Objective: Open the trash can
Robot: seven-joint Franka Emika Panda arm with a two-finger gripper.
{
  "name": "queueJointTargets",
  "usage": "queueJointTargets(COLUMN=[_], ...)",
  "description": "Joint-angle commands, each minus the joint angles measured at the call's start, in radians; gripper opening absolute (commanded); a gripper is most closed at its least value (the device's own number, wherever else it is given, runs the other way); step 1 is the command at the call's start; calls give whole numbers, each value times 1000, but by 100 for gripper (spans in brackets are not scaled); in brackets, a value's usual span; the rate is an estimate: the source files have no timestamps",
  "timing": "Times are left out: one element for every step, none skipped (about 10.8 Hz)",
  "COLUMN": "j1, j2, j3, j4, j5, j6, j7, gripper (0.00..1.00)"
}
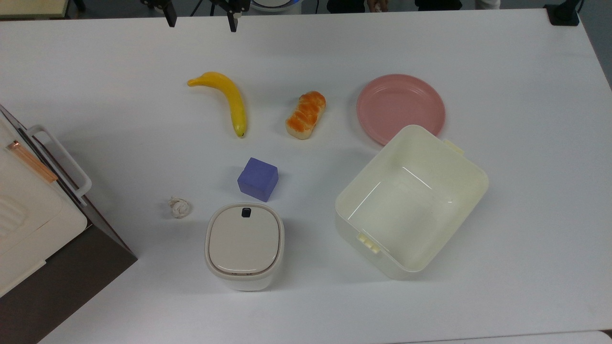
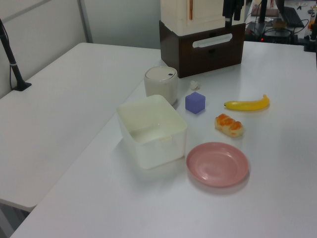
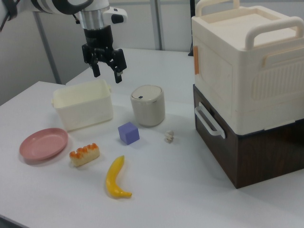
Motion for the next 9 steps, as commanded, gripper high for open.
queueJointTargets(j1=[13,15,15,16,15,15,15,16,18], j2=[-10,-10,-10,-10,-10,-12,-10,-10,-4], j3=[-6,-6,-6,-4,-4,-4,-4,-1,5], j4=[-3,-3,-3,-6,-8,-9,-9,-9,-15], j5=[19,18,18,18,18,18,18,18,16], j6=[-17,-17,-17,-17,-17,-17,-17,-9,80], j7=[-25,-25,-19,-17,-16,-16,-14,-16,-11], gripper=[100,100,100,100,100,100,100,43,0])
